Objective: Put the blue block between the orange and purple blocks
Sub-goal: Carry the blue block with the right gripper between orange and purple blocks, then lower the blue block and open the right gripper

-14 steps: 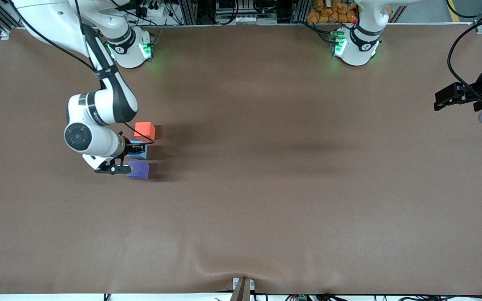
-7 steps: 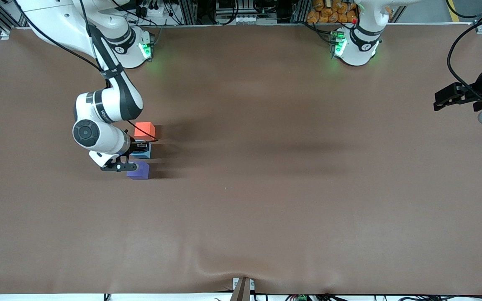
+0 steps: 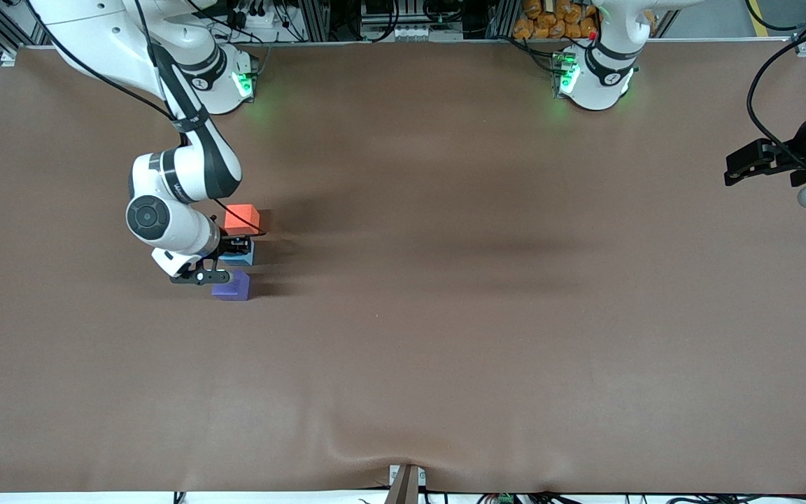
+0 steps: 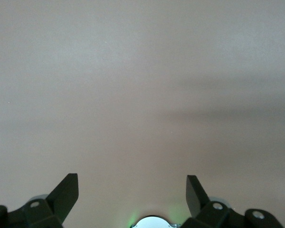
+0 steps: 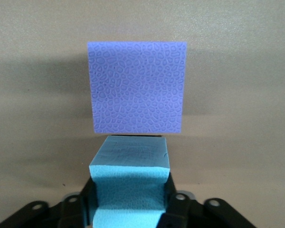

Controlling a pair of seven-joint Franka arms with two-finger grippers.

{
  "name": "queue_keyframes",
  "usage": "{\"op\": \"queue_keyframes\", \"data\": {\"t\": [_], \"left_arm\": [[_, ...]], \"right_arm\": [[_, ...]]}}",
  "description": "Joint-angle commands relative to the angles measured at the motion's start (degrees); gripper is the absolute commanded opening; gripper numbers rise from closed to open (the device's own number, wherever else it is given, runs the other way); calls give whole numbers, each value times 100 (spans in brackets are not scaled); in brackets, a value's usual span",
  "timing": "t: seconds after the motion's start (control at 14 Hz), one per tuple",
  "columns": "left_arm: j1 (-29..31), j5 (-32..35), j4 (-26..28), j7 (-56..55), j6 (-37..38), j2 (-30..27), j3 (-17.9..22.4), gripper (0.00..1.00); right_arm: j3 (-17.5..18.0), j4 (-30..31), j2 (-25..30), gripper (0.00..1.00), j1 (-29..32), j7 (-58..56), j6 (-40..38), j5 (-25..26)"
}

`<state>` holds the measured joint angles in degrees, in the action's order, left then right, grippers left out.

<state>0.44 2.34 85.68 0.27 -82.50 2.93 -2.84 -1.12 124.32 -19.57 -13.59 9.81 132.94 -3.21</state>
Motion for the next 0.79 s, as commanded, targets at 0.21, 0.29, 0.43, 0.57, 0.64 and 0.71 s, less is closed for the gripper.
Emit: {"op": "queue_keyframes", "data": {"t": [0.21, 0.29, 0.43, 0.57, 0.64, 0.71], "left_arm": [[52, -85, 1, 149, -29, -21, -24, 100], [61, -154, 1, 149, -73, -29, -24, 100], [70, -243, 10, 149, -231, -38, -24, 100], [105, -243, 2, 192, -267, -38, -24, 100], [140, -252, 1, 297, -310, -38, -24, 100], [140, -252, 1, 342, -337, -21, -24, 100]], "right_arm": [[16, -819, 173, 100, 6, 38, -1249, 5], [16, -1074, 182, 100, 32, 29, -1548, 5], [-2, -1950, 191, 100, 84, 12, -2530, 5], [-19, -3127, 156, 100, 276, -23, -3612, 5], [-19, -3560, 138, 100, 339, -6, -3895, 14], [-37, -3938, 129, 100, 409, -23, -4055, 23]]}}
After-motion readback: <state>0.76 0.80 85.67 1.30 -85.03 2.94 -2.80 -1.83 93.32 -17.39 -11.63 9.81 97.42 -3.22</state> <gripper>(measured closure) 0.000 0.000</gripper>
